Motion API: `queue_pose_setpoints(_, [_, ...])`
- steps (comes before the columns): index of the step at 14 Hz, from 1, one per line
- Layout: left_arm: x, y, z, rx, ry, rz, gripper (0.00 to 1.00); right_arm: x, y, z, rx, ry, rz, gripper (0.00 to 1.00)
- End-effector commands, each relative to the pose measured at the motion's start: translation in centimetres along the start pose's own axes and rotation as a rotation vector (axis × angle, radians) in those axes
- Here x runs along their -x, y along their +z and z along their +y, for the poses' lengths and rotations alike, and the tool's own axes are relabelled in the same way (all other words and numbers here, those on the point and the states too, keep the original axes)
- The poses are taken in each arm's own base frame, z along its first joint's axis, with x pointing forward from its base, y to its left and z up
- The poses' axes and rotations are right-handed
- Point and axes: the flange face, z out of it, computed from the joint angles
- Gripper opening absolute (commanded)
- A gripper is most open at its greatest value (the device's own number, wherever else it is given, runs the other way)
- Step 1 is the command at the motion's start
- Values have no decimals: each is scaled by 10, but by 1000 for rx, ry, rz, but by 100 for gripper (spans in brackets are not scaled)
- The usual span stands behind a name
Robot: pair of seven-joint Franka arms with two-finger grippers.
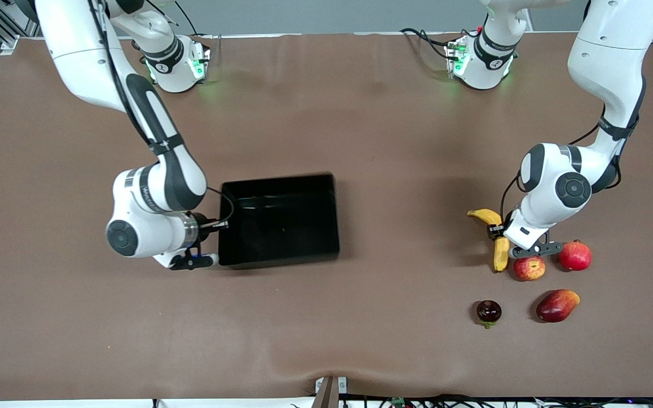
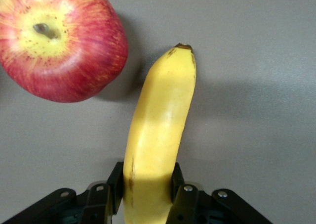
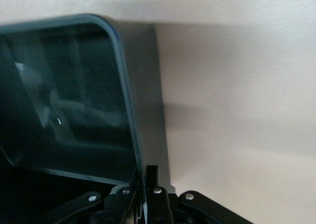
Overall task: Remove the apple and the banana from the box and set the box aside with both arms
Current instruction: 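Set the banana down with the left gripper while the right gripper drags the tray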
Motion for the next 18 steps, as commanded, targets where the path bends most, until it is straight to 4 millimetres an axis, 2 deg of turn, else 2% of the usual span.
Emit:
queue_pose_setpoints(1, [-2,-8,3,8,12,22,100,4,-29,36,-40,34,19,0])
queue_pose_setpoints(4, [-6,-49,2,-8,8,18,100,6,-43,78,-62,30,11,0])
queue_pose_setpoints(6, [-12,-94,1,-34,7,-11,100,10,-59,101,-72,52,29,0])
queue_pose_setpoints(8, [-22,-147,-2,-60,-4,-50,100,15,-74,132,-91,96,43,0])
queue_pose_setpoints(11, [-46,-237,-7,-91,-32,-102,100,30,-107,158,-29,96,52,0])
queue_pose_setpoints(13, [-52,-294,-14,-109,-56,-127,100,44,-128,179,50,95,40,0])
queue_pose_setpoints(15, [-45,-329,-20,-116,-70,-125,100,54,-140,206,40,73,46,0])
queue_pose_setpoints(17, [-29,-366,-20,-118,-71,-110,100,61,-142,237,28,56,46,0])
queue_pose_setpoints(18, [-18,-387,-18,-116,-69,-87,100,63,-142,244,36,49,44,0])
